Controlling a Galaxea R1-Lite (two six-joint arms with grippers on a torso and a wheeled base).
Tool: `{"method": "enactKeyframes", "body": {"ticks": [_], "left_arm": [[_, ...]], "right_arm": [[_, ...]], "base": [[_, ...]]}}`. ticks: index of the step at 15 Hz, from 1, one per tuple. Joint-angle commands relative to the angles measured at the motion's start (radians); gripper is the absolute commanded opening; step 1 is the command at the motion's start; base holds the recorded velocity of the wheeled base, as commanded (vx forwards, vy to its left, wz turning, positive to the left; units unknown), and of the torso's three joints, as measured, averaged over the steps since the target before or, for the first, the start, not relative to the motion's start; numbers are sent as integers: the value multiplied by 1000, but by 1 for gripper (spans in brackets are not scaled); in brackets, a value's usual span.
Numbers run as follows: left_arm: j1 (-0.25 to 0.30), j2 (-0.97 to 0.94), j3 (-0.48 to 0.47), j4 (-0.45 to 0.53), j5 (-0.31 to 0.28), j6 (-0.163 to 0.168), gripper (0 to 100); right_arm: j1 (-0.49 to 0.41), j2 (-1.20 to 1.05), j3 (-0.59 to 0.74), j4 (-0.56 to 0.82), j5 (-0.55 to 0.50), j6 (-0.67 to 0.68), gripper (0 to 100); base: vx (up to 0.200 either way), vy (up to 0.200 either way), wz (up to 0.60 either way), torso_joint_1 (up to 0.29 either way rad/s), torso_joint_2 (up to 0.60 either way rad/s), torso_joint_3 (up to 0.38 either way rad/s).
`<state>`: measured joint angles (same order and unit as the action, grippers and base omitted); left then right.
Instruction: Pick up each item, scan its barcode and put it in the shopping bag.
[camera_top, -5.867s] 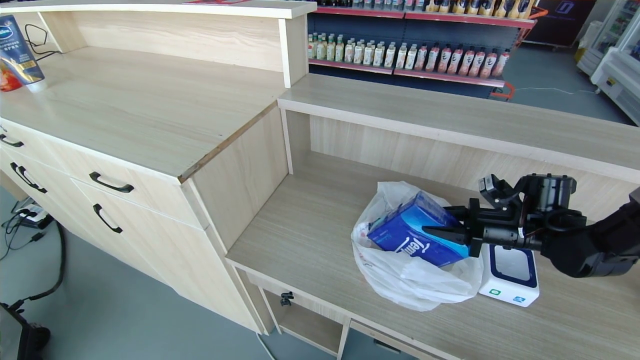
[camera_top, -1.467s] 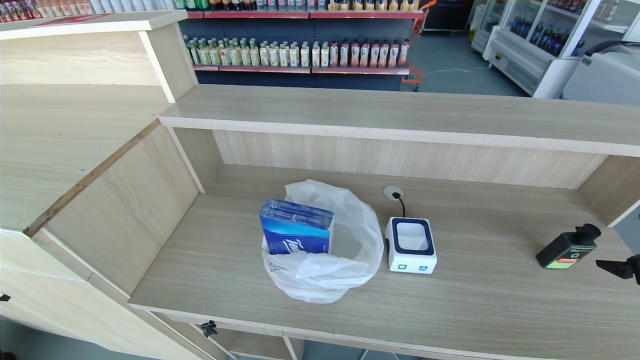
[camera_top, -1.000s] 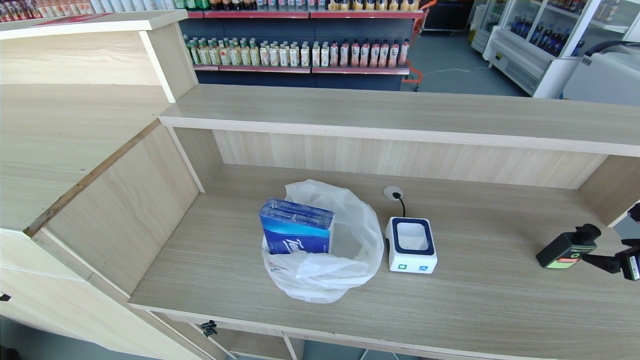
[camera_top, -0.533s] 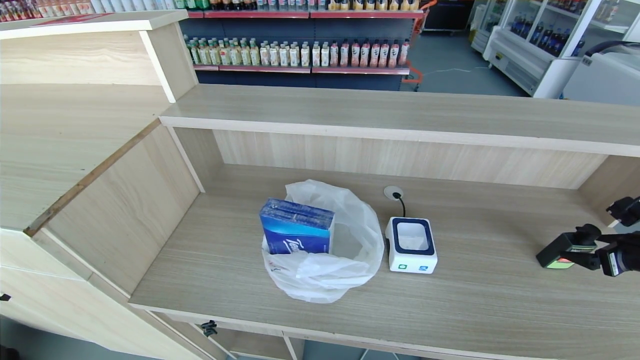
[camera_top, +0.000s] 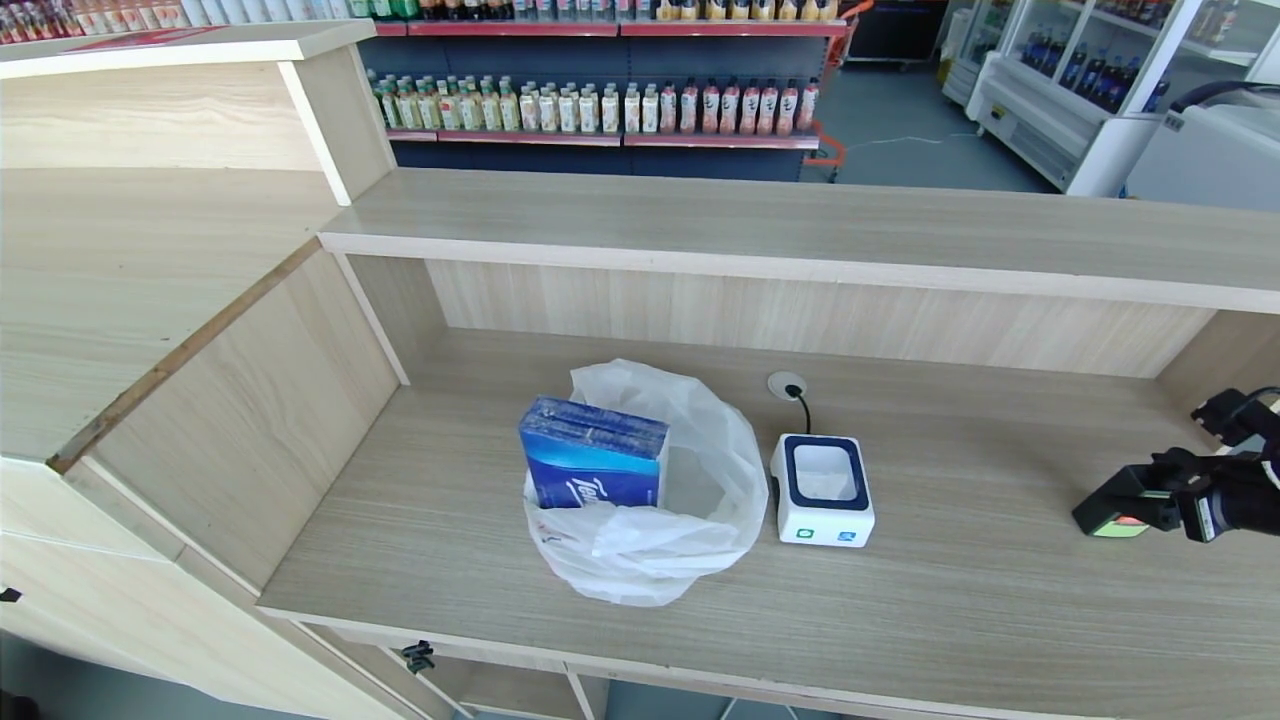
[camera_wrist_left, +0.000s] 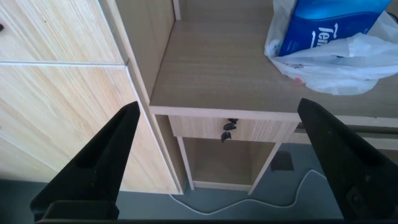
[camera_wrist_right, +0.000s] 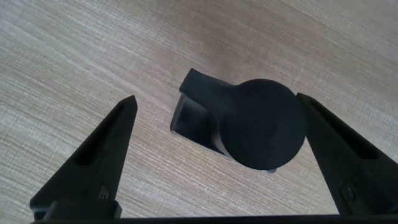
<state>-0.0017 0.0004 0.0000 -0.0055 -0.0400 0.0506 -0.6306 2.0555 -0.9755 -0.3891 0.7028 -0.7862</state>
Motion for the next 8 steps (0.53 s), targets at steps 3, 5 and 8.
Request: {"method": "enactKeyframes", "body": {"ticks": [3, 5, 8], "left_arm": [[0, 0, 0, -1, 0, 0, 100], [0, 0, 0, -1, 0, 0, 100], [0, 0, 0, -1, 0, 0, 100]], "right_arm": [[9, 40, -25, 0, 53, -31, 100], [22, 49, -25, 0, 83, -33, 100], [35, 60, -25, 0, 86, -39, 100]], "base": [[0, 0, 0, 0, 0, 0], [0, 0, 0, 0, 0, 0], [0, 0, 0, 0, 0, 0]]}}
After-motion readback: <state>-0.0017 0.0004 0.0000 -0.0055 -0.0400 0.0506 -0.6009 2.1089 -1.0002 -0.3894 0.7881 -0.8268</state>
